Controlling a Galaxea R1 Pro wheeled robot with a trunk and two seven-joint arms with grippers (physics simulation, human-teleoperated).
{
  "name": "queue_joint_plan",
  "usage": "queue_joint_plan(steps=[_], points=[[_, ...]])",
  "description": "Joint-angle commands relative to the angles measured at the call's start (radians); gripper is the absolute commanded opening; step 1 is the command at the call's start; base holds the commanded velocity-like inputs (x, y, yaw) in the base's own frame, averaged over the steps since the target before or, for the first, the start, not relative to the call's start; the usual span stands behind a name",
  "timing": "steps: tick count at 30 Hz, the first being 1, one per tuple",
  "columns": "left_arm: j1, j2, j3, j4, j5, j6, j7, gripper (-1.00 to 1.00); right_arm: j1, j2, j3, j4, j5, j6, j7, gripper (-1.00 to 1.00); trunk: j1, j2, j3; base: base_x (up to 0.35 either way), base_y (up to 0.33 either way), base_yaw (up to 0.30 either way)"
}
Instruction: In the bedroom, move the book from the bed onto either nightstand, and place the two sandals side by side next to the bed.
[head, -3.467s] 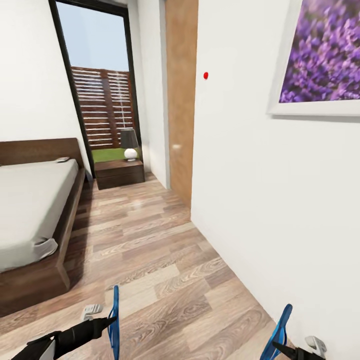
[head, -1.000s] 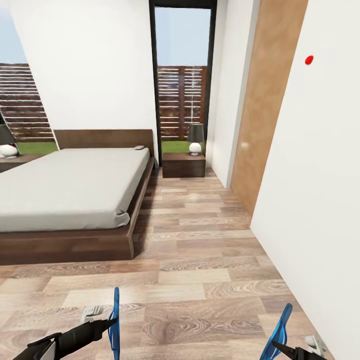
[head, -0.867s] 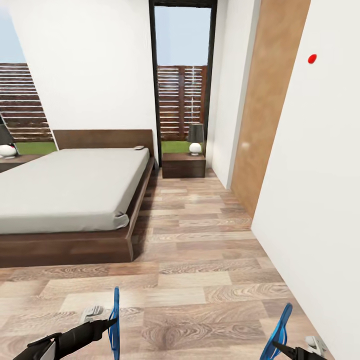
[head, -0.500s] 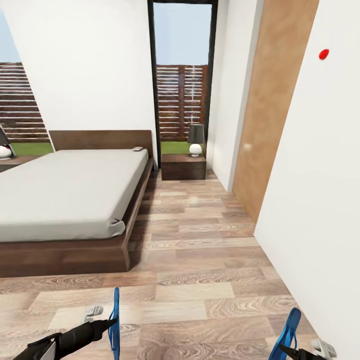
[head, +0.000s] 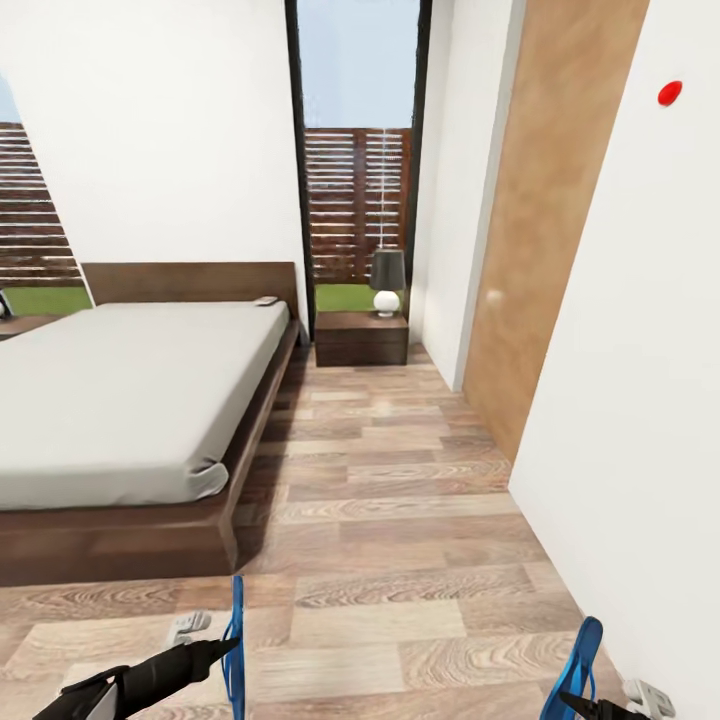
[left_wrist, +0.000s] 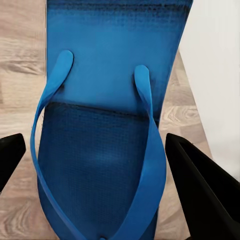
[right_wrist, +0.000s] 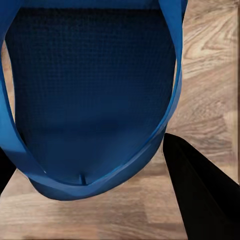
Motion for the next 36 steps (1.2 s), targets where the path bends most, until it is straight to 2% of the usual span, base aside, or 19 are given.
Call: queue_joint_plan(steps=[1,10,18,23,36], points=[[-0.001,0.000,0.010,-0.002,-0.009,0.007,-0.006,-1.00,-0.001,0.001,-0.009,0.000,-0.002,0.011,0.004,-1.00,0.000,0.000,-0.001,0.314,-0.141,-0.078],[-0.001,-0.001,0.010,-0.002,-0.009,0.007,-0.005,-1.00,-0.001,0.000,-0.009,0.000,-0.002,0.011,0.004,-1.00,0.000,0.000,-0.001,0.314,-0.141,-0.191],[-0.001,-0.001,0.009,0.000,-0.008,0.008,-0.006,-1.00,-0.001,0.002,-0.009,0.000,-0.002,0.011,0.004,-1.00,0.000,0.000,-0.001,0.316,-0.080,-0.017],[-0.001,-0.014,0.010,0.029,-0.009,0.006,-0.005,-1.00,-0.001,0.004,-0.008,0.000,-0.002,0.011,0.005,-1.00,0.000,0.000,-0.001,0.326,-0.005,-0.001],[-0.001,-0.014,0.010,0.034,-0.009,0.006,-0.004,-1.00,-0.001,0.006,-0.008,0.000,-0.002,0.011,0.004,-1.00,0.000,0.000,-0.001,0.328,0.000,0.000]])
